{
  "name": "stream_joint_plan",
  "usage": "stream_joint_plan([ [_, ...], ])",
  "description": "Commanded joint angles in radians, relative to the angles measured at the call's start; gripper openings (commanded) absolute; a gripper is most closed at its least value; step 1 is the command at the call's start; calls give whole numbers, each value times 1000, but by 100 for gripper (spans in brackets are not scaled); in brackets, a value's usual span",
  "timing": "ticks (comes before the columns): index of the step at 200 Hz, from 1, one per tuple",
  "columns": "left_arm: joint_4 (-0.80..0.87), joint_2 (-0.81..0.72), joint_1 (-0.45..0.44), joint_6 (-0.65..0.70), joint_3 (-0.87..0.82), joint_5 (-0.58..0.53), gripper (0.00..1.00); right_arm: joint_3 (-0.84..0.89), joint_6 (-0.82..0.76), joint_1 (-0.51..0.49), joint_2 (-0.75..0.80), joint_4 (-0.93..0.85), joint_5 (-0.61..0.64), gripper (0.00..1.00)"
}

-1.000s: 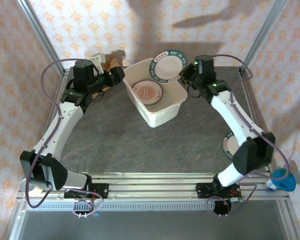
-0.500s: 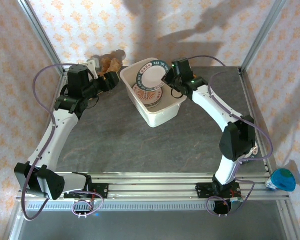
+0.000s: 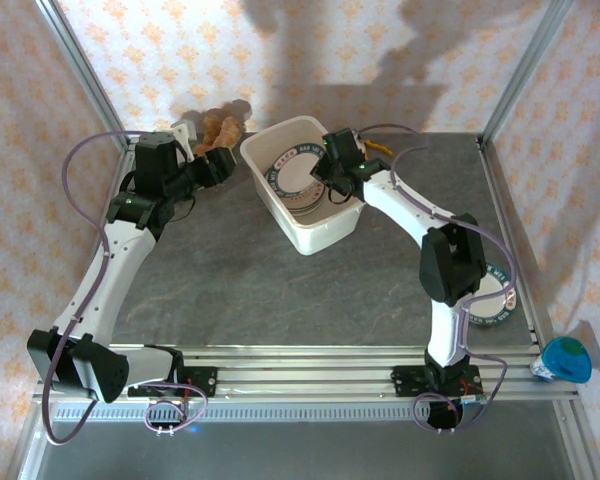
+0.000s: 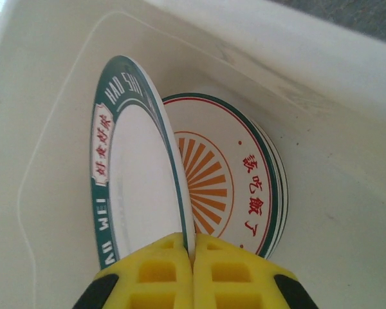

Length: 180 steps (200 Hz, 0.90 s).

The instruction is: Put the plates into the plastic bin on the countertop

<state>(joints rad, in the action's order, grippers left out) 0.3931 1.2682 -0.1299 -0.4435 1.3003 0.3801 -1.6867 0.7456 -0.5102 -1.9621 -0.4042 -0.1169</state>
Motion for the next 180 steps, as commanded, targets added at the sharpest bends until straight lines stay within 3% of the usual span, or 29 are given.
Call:
stream_joint_plan([
  [1,18,-21,4,-5,2,-29,67,-42,65,-26,-40,18,39,0],
  [95,20,-8,4,-15,4,-38,67,-41,219,-47,-110,-27,80,0],
  [180,-5,-12,4,-17,-28,-33,67,11,282,-51,-101,-53,60,22],
])
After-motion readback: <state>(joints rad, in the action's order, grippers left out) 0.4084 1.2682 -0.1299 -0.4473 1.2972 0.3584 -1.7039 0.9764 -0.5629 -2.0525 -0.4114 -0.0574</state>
